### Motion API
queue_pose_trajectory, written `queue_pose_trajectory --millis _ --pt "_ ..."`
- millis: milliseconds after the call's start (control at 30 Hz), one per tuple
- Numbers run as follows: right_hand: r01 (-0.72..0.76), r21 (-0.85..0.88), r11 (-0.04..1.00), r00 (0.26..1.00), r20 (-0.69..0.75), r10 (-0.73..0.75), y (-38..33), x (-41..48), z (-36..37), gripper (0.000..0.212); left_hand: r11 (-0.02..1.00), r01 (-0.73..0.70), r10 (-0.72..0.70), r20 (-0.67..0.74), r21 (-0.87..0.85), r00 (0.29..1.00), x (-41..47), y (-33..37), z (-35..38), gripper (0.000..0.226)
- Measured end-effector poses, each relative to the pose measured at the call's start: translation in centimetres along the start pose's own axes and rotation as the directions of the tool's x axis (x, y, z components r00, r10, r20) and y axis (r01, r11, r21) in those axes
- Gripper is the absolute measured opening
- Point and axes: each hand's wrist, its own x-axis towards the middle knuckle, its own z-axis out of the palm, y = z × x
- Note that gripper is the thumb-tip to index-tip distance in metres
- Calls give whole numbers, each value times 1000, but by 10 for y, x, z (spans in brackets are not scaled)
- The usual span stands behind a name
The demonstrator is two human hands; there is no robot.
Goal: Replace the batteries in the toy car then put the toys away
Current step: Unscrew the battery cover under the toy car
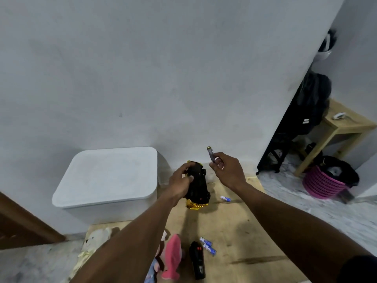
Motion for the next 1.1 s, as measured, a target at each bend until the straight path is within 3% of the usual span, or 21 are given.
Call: queue_pose_trajectory --millis 267,533,800,1100 --pt "31 108 994 999 -25 -29 6 0 4 22 952 -137 138 16 275 990 -7 -15 3 32" --pt "99 337 936 987 -153 -49 -5 -2 8 31 998 -55 56 -34 26 998 -19 -6 9 31" --pt "212 437 874 959 -265 -101 -27 -4 2 78 997 -71 71 -50 -3 996 -20 -1 5 36" --pt "239 467 852 959 -250 -132 -32 -10 12 76 989 -127 131 -55 72 990 -18 -4 3 36"
